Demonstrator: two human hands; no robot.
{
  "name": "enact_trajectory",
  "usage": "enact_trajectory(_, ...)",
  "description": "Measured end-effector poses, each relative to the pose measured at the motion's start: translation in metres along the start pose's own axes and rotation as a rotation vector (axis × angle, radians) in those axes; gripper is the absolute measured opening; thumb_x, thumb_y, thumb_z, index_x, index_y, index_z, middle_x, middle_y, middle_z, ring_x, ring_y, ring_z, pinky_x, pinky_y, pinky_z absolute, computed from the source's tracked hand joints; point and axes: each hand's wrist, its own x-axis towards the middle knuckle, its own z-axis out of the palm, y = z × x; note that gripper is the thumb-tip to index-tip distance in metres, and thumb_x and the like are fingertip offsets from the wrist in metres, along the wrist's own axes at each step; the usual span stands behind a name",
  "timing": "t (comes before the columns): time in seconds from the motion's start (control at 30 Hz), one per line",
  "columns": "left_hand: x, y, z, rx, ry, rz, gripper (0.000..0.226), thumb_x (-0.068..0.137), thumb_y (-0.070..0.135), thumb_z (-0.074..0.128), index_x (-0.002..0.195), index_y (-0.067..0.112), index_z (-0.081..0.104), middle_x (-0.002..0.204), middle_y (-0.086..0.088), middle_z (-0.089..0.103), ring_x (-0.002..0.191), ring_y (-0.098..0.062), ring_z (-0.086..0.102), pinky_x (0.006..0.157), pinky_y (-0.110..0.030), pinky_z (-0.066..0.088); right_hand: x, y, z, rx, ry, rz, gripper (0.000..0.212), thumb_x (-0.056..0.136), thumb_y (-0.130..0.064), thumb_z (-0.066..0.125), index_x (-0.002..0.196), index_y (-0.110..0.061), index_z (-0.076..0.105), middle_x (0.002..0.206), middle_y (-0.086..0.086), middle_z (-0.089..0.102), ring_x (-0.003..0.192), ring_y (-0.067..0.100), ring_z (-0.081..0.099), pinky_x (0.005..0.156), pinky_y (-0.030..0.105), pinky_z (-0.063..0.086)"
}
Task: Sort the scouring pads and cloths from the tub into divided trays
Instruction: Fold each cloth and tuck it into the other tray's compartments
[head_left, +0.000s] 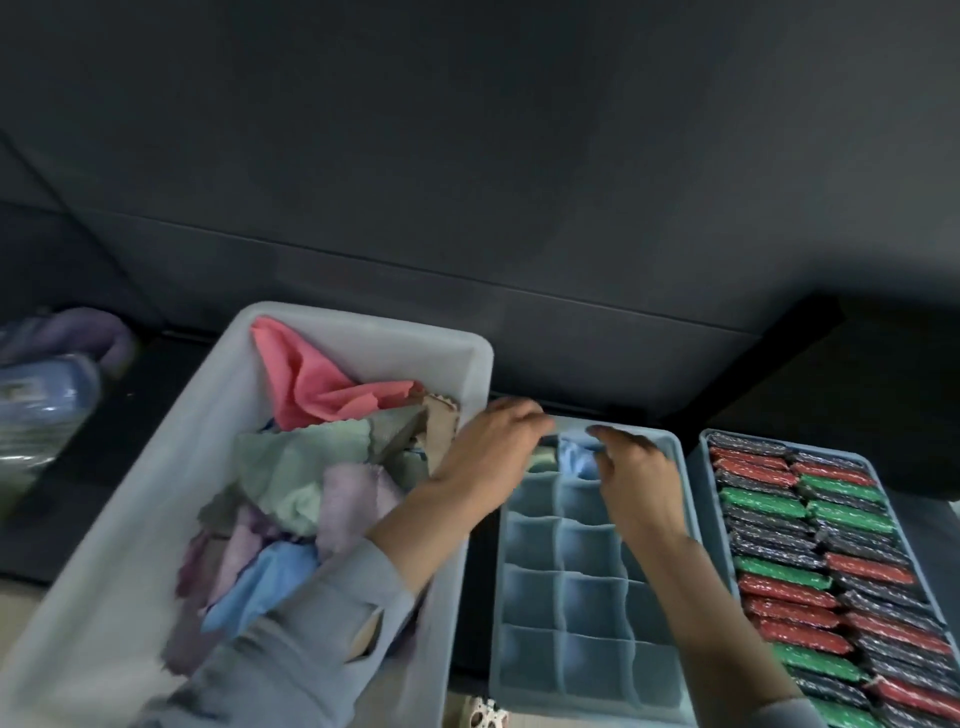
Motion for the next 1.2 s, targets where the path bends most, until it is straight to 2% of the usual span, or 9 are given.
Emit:
enact_trajectory(0.13, -0.057, -0.056, -0.042, -0.007, 0.195, -0.198, 0.039, 0.075, 0.000, 0.071, 0.109, 0.018, 0.070, 0.111, -0.003, 0.070, 0.098, -0.025, 0.066, 0.089, -0.036, 0.053, -0.019, -0.044, -0.008, 0.173, 0.196, -0.034, 0.024, 0.082, -0.001, 0.067, 0.097, -0.019, 0.074, 0.079, 0.006, 0.073, 0.070, 0.031, 0.068, 0.057, 0.034, 0.052)
enact_trajectory(0.23, -0.110, -0.106, -0.052, 0.085, 0.027, -0.420, 0.048, 0.076, 0.003, 0.071, 0.122, 0.015, 0.065, 0.123, -0.011, 0.066, 0.109, -0.031, 0.064, 0.095, -0.041, 0.050, -0.028, -0.104, 0.000, 0.242, 0.211, -0.214, 0.020, 0.079, 0.000, 0.071, 0.088, -0.018, 0.074, 0.071, 0.003, 0.070, 0.062, 0.026, 0.064, 0.053, 0.032, 0.051)
enact_trajectory(0.37, -0.148, -0.130, -0.054, 0.016, -0.103, -0.534, 0.035, 0.080, 0.016, 0.063, 0.113, 0.023, 0.071, 0.110, -0.006, 0.071, 0.104, -0.029, 0.066, 0.088, -0.037, 0.052, -0.029, -0.174, 0.031, 0.177, -0.025, -0.373, 0.011, 0.081, -0.011, 0.066, 0.090, -0.017, 0.070, 0.076, 0.006, 0.070, 0.070, 0.031, 0.064, 0.060, 0.033, 0.049)
enact_trajectory(0.47, -0.147, -0.131, -0.065, -0.117, 0.054, -0.522, 0.017, 0.079, 0.011, 0.071, 0.096, 0.014, 0.074, 0.093, -0.005, 0.073, 0.087, -0.027, 0.068, 0.077, -0.035, 0.053, -0.030, -0.203, 0.049, 0.038, -0.341, -0.262, 0.028, 0.089, -0.034, 0.061, 0.110, -0.015, 0.061, 0.104, 0.008, 0.068, 0.097, 0.032, 0.063, 0.080, 0.035, 0.048)
enact_trajectory(0.57, -0.144, -0.132, -0.078, -0.294, 0.082, -0.509, 0.011, 0.088, 0.016, 0.066, 0.098, 0.014, 0.066, 0.093, 0.000, 0.071, 0.085, -0.020, 0.067, 0.079, -0.035, 0.053, -0.032, -0.212, 0.052, 0.083, -0.452, -0.077, 0.027, 0.091, -0.029, 0.057, 0.114, -0.017, 0.056, 0.111, 0.011, 0.064, 0.103, 0.038, 0.060, 0.081, 0.037, 0.047)
enact_trajectory(0.8, -0.125, -0.126, -0.111, -0.616, 0.107, -0.525, 0.015, 0.091, 0.019, 0.058, 0.087, 0.033, 0.055, 0.089, 0.003, 0.063, 0.086, -0.017, 0.061, 0.088, -0.046, 0.051, -0.020, -0.211, 0.007, 0.324, -0.214, 0.038, 0.027, 0.080, -0.001, 0.048, 0.087, -0.019, 0.067, 0.081, 0.008, 0.067, 0.081, 0.037, 0.058, 0.068, 0.031, 0.041)
enact_trajectory(0.93, -0.104, -0.102, -0.140, -0.829, 0.203, -0.429, 0.024, 0.093, 0.003, 0.055, 0.084, 0.025, 0.056, 0.078, 0.006, 0.060, 0.067, -0.003, 0.057, 0.072, -0.024, 0.053, -0.009, -0.208, -0.033, 0.439, -0.124, 0.045, 0.013, 0.070, -0.010, 0.041, 0.064, -0.019, 0.048, 0.058, 0.000, 0.045, 0.066, 0.032, 0.044, 0.061, 0.029, 0.034)
enact_trajectory(1.03, -0.089, -0.085, -0.170, -0.822, 0.293, -0.324, 0.027, 0.094, 0.007, 0.053, 0.083, 0.032, 0.053, 0.079, 0.010, 0.058, 0.069, -0.002, 0.056, 0.066, -0.014, 0.045, -0.006, -0.203, -0.055, 0.279, -0.053, -0.018, 0.014, 0.073, -0.003, 0.051, 0.079, -0.013, 0.058, 0.069, 0.011, 0.059, 0.071, 0.040, 0.051, 0.061, 0.034, 0.037)
enact_trajectory(1.2, -0.066, -0.078, -0.218, -0.891, 0.543, -0.258, 0.016, 0.091, 0.025, 0.051, 0.083, 0.038, 0.051, 0.089, 0.004, 0.061, 0.083, -0.009, 0.059, 0.074, -0.032, 0.052, 0.001, -0.182, -0.096, 0.197, 0.076, 0.065, 0.028, 0.076, 0.003, 0.051, 0.094, -0.014, 0.066, 0.083, 0.011, 0.069, 0.081, 0.039, 0.060, 0.067, 0.032, 0.041)
